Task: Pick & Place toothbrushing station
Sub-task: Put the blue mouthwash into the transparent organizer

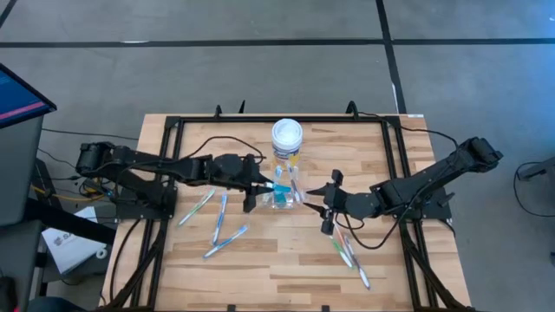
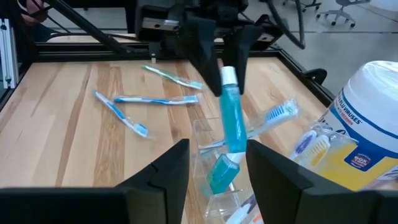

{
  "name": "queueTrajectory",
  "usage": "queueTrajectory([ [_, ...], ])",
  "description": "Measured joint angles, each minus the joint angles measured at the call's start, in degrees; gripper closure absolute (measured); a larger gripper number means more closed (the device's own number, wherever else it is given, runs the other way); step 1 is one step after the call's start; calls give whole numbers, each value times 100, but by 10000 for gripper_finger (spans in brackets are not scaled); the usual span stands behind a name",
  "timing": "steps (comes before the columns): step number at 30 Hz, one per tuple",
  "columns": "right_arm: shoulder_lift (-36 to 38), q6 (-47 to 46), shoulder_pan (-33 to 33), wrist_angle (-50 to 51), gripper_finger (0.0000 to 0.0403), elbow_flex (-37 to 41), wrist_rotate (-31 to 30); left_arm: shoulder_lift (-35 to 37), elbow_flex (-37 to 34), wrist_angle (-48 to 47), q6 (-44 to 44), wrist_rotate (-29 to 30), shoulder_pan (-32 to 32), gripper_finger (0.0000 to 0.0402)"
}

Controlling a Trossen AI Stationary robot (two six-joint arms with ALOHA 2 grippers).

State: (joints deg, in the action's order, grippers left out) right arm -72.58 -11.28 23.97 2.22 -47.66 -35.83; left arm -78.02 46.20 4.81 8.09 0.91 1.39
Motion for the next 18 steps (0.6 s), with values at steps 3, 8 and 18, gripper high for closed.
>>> queueTrajectory([
  [3,0,-35,0,0,258,0,2,0,185,-399,35,1,45,309],
  [8,0,-34,0,0,262,0,2,-2,440,-1008,160,-4,61,309],
  [18,-4,-36,0,12,259,-4,4,-371,930,-1634,291,-136,59,309],
])
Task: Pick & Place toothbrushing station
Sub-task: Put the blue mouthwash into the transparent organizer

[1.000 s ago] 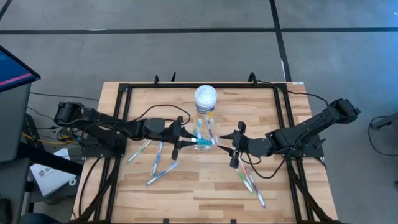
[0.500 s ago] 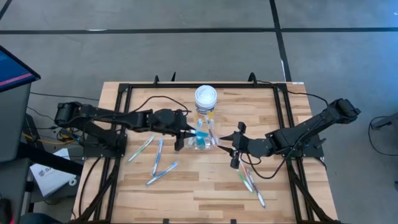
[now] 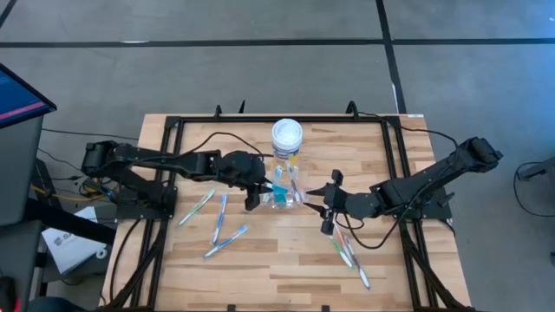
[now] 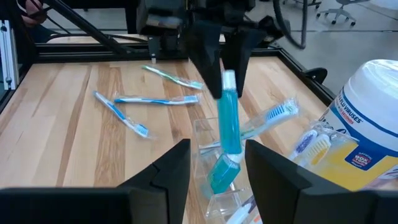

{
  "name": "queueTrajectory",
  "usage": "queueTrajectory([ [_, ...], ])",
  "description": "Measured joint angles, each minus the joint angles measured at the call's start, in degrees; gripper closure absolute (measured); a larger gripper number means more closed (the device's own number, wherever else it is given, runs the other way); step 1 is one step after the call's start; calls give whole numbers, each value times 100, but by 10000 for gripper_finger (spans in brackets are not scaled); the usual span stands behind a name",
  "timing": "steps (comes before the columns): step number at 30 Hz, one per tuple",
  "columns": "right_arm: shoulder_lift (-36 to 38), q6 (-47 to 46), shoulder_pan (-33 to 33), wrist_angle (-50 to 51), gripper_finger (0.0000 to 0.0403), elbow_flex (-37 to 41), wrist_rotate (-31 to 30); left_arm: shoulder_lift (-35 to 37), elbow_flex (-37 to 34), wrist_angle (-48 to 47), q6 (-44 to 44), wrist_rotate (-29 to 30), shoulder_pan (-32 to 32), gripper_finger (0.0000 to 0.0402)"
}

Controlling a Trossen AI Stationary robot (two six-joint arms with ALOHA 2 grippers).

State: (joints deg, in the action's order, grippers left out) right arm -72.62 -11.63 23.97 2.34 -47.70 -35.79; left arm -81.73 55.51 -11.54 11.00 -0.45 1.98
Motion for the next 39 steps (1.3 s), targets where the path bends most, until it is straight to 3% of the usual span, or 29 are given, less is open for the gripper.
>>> queueTrajectory([
  [20,-2,2,0,62,263,-2,0,-1292,1602,-1712,-39,-144,74,309],
  [28,-2,2,0,64,268,-2,0,-1710,1923,-2105,-12,-213,107,309],
  [39,-2,0,0,64,268,-2,0,-1743,1932,-2110,142,-307,186,309],
])
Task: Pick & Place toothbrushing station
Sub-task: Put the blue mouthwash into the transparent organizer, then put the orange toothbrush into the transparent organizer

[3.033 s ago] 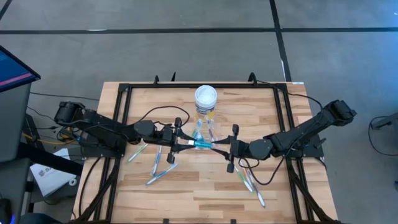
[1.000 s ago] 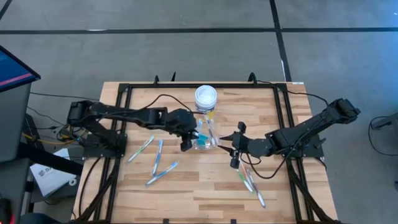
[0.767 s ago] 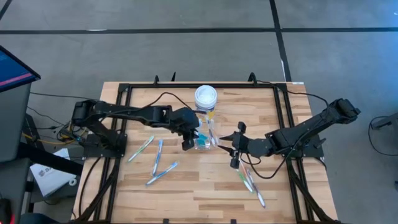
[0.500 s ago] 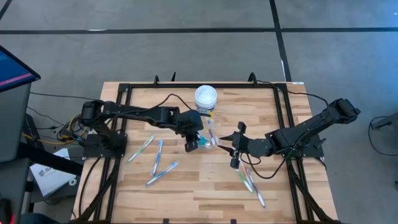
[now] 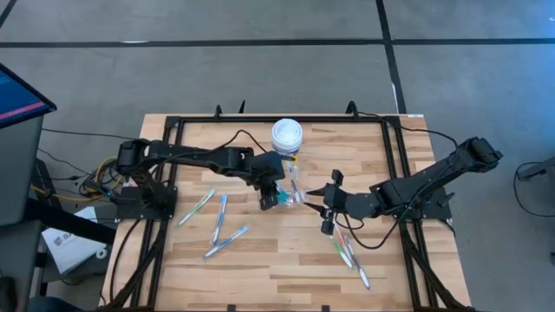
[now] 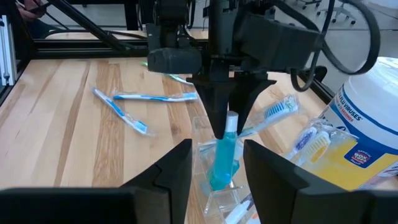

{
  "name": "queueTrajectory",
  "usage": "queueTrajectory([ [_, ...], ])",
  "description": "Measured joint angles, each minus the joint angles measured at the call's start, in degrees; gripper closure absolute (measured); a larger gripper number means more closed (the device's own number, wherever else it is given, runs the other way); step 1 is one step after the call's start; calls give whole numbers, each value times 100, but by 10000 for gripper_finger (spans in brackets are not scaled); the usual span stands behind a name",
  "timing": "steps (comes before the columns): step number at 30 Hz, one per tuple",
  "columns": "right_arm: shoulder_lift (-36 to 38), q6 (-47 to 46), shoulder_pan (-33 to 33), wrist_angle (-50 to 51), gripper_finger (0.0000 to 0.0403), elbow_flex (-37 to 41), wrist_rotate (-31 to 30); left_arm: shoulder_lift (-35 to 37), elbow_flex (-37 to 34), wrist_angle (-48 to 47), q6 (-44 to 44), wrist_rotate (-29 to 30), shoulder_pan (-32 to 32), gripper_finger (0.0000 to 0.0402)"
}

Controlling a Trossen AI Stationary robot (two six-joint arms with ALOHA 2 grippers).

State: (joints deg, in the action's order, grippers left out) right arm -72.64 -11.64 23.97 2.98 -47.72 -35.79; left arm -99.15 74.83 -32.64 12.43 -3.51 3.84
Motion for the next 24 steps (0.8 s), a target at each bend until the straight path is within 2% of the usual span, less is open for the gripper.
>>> queueTrajectory([
  [10,0,2,0,0,269,0,0,-2,2,31,7,-139,0,307],
  [17,0,2,0,0,270,0,0,-11,1,136,7,-137,0,270],
  [24,0,2,0,0,270,2,0,-11,0,326,7,-135,0,261],
])
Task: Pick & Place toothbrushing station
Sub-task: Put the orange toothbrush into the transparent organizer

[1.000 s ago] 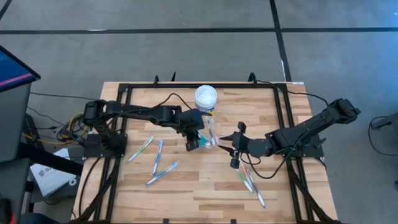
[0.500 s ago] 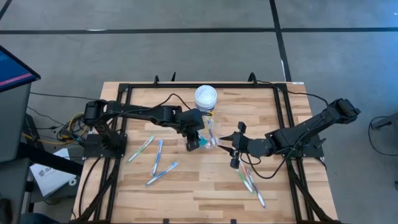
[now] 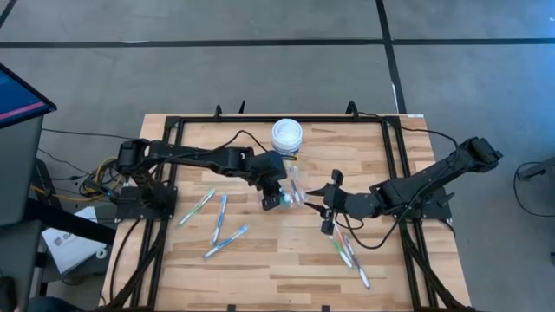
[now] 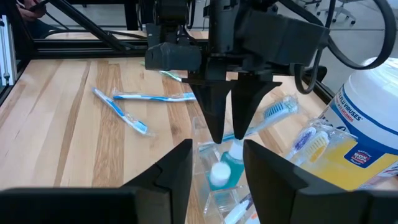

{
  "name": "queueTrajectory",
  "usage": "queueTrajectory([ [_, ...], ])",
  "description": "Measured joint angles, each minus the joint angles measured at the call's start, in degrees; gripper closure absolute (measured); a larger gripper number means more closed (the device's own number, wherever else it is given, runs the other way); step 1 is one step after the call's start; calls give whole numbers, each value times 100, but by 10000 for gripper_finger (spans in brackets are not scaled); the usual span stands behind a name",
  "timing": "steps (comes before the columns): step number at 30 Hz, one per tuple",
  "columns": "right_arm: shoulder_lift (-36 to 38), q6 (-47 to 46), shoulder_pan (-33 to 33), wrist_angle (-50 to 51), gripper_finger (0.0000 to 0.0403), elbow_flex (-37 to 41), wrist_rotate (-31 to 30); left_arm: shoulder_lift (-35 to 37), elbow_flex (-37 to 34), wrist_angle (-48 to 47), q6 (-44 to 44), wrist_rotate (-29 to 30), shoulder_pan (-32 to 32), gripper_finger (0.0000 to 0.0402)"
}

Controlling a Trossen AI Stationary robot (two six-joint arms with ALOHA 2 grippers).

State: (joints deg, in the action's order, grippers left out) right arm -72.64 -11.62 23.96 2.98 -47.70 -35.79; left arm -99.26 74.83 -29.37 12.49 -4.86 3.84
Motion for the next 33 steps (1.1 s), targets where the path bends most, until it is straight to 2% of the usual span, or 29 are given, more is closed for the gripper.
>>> queueTrajectory([
  [12,0,0,-2,2,271,0,2,29,-4,86,2,5,-2,259],
  [19,0,-86,-2,121,269,4,138,408,-4,93,-4,28,-145,259],
  [28,0,-1323,-2,934,277,4,153,954,-235,47,-16,207,-470,259],
  [33,0,-2201,-2,1700,280,4,276,1428,-765,142,-4,239,-604,259],
])
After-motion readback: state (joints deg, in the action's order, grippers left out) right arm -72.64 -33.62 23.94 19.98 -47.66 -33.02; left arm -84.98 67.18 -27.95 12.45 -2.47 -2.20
